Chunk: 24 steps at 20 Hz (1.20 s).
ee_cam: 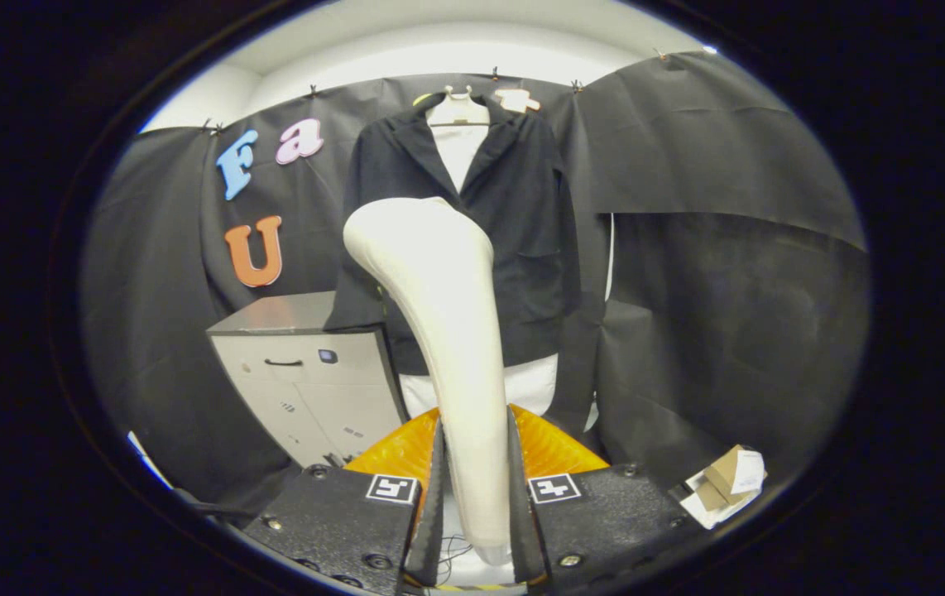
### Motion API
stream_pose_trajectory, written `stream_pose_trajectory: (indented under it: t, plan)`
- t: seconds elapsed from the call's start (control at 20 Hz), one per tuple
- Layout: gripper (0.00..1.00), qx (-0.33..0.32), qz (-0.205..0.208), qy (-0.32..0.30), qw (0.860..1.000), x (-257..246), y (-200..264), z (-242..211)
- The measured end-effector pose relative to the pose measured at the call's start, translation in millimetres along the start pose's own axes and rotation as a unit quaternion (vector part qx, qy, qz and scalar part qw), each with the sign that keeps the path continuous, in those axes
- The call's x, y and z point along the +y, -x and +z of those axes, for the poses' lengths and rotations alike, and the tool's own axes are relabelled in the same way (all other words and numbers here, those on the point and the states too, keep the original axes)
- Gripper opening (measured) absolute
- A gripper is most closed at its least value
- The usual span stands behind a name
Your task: Iron the clothes twice with a garment steamer, once on the left side and once on the right side.
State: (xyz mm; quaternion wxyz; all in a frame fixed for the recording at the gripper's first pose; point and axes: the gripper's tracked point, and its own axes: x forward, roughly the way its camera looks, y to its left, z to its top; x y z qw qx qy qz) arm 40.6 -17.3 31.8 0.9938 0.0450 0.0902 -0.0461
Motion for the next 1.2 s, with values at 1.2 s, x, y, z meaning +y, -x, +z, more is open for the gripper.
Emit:
stream_pose_trajectory:
  t: [1.2]
  plan:
    - [0.36,-0.004,0.021,0.006,1.0,11.3,77.4,-36.2]
